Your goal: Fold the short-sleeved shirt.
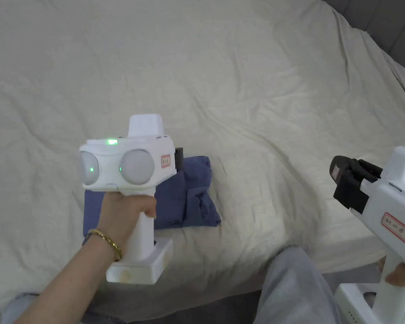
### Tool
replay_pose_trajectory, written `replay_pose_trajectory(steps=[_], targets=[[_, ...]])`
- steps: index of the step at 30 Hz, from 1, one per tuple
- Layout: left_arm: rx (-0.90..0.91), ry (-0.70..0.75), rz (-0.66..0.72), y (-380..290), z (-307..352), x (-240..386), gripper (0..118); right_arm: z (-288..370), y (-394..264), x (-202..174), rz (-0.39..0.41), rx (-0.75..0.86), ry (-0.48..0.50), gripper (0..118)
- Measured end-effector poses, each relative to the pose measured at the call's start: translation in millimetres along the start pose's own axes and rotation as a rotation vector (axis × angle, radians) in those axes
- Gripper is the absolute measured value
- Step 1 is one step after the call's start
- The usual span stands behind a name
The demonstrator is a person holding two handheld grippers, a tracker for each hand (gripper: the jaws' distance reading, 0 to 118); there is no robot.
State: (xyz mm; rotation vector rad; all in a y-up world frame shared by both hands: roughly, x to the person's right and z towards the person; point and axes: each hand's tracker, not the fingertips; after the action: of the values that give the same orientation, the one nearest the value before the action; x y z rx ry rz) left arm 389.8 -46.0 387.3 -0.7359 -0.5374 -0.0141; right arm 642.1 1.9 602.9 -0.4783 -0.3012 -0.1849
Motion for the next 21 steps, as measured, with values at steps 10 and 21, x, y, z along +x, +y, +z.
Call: replay_pose_trajectory(steps=[10, 21], targets=[[-0.199, 0.032, -0.032, -64.6, -70.2, 16.5, 1, -3.3, -3.1, -12.8, 0.016, -0.018, 0.033, 2], [0.165, 0.022, 0.013, -15.3, 26.7, -15.4, 1, -7.1, 16.6, -61.0, 0.121, 0.048, 0.116, 2]])
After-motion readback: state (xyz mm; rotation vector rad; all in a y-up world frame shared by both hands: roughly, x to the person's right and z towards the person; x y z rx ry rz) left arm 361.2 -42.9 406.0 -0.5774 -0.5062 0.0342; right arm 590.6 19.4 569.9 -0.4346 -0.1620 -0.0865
